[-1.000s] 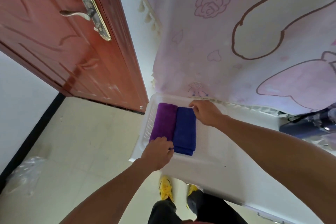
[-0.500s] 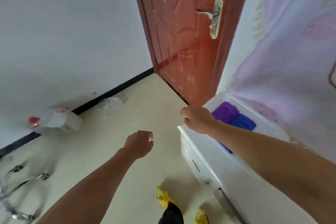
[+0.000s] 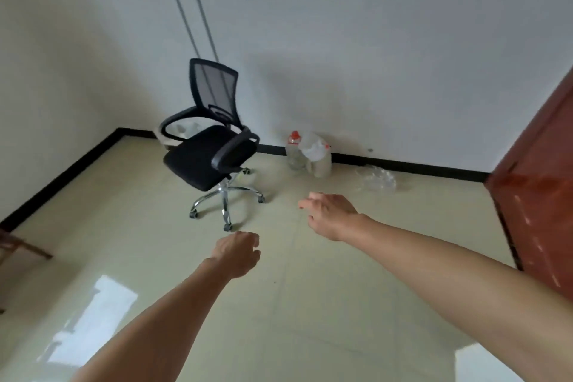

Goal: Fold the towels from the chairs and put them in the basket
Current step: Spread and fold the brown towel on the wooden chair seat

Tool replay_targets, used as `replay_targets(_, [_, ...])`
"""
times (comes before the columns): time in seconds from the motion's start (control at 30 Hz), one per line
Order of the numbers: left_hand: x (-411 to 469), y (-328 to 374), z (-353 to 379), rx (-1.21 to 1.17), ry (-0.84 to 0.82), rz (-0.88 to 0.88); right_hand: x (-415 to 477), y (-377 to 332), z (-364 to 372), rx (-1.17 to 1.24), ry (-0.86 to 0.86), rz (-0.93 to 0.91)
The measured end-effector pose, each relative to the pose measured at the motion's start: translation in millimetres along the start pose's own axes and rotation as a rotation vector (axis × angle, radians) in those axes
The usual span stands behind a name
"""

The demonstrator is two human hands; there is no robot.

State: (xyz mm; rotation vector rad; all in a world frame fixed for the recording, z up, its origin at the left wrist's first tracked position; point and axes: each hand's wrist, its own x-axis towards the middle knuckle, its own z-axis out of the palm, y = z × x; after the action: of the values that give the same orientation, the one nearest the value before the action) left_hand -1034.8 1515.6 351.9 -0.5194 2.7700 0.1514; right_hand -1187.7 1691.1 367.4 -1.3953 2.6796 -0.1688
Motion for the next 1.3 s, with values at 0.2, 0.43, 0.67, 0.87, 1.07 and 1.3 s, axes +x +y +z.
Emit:
replay_targets(0.2, [-58, -195, -1, -0.037, -0.009, -0.288, 123, -179, 31, -0.045, -0.064, -0.285])
replay_targets(0.43, [-93, -336, 25, -0.179, -0.004, -0.529, 230, -316, 55, -0.092, -0.109, -0.565])
replay_targets(0.67, [-83, -479, 29, -0.239, 0.004, -0.742, 371, -446, 87, -0.118, -0.155, -0.766])
replay_targets(0.87, [-72, -598, 5, -0.344, 0.094, -0.953, 489, -560, 87, -0.127, -0.200, -0.950])
replay_targets(1.07, [-94, -693, 20, -0.449, 0.051, -1.137, 564, -691, 105, -0.169, -0.257, -1.108])
replay_targets(1.3, [-118, -869, 48, -0.504, -0.011, -1.224, 640, -865, 158, -0.203, -0.284, -1.193])
